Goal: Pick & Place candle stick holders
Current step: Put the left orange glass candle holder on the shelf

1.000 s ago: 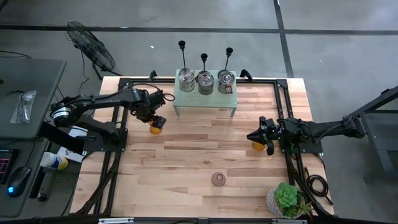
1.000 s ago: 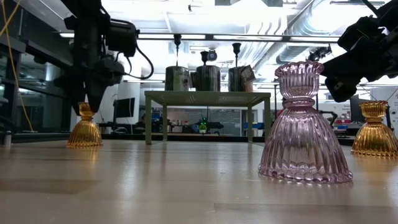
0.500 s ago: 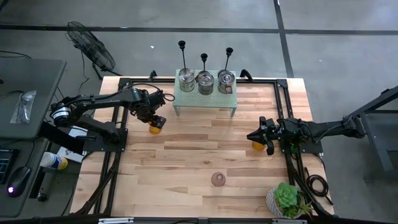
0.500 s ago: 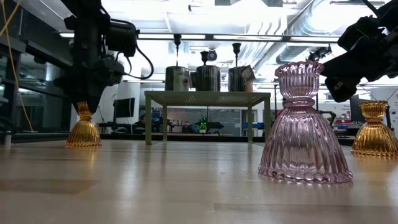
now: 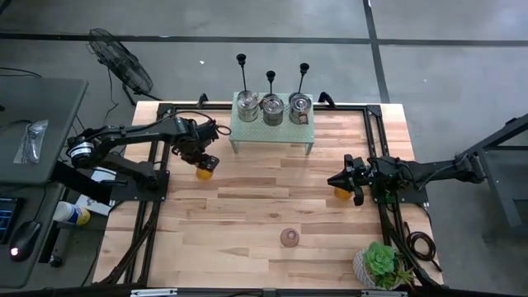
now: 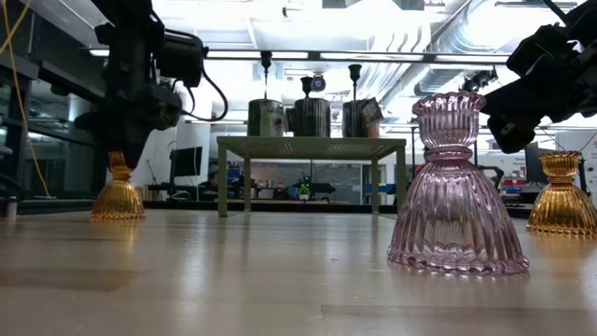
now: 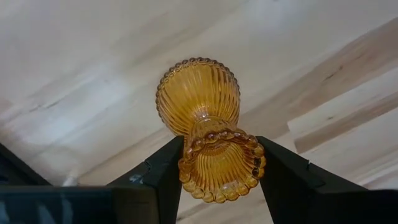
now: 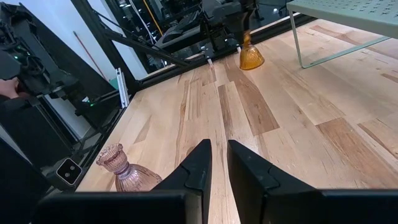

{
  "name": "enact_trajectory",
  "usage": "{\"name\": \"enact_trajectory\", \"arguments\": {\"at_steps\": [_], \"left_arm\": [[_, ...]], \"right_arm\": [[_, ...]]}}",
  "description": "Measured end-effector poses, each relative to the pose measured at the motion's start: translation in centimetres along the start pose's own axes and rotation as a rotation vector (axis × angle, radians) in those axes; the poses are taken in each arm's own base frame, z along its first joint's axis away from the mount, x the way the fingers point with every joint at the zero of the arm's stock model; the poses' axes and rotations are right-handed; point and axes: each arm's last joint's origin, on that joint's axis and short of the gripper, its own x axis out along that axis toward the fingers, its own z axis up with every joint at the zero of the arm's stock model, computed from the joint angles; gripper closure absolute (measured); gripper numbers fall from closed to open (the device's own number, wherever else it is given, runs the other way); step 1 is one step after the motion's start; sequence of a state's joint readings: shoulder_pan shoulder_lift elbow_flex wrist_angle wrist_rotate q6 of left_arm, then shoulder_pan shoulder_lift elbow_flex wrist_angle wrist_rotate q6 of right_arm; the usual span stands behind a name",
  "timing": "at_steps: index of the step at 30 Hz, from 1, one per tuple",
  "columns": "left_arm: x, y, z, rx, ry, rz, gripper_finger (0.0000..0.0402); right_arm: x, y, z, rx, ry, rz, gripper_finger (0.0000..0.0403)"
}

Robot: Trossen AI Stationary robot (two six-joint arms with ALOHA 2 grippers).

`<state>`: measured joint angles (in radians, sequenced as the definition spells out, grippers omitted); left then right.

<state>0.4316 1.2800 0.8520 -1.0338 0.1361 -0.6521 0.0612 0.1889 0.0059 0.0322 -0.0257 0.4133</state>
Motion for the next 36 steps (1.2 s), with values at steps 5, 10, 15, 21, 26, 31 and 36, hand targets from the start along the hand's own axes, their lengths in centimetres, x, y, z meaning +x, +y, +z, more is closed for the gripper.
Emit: {"name": "enact_trajectory", "arguments": {"at_steps": [5, 10, 15, 21, 26, 31, 36], "left_arm": [[-0.4, 0.0, -0.2, -0.004, 0.031, 0.009, 0.0230], [-2.4, -0.7, 0.4, 0.009, -0.011, -0.002, 0.0230], [-5.3, -1.4, 0.8, 0.025, -0.047, -0.016, 0.0230], [-9.7, -2.3, 0.9, 0.034, -0.111, -0.052, 0.0231], [-13.2, -2.8, 0.8, 0.034, -0.159, -0.083, 0.0231], [-15.6, -3.6, 1.5, 0.027, -0.180, -0.057, 0.0231], [-17.2, -5.0, 3.0, 0.063, -0.169, -0.034, 0.0231]], "right_arm": [[0.0, 0.0, 0.0, 0.000, 0.000, 0.000, 0.0359], [0.0, 0.0, 0.0, 0.000, 0.000, 0.000, 0.0359], [0.0, 0.0, 0.0, 0.000, 0.000, 0.000, 0.0359], [0.0, 0.0, 0.0, 0.000, -0.001, 0.000, 0.0359], [0.0, 0.0, 0.0, 0.000, 0.000, 0.000, 0.0359], [0.0, 0.0, 0.0, 0.000, 0.000, 0.000, 0.0359], [0.0, 0.0, 0.0, 0.000, 0.000, 0.000, 0.0359]]}}
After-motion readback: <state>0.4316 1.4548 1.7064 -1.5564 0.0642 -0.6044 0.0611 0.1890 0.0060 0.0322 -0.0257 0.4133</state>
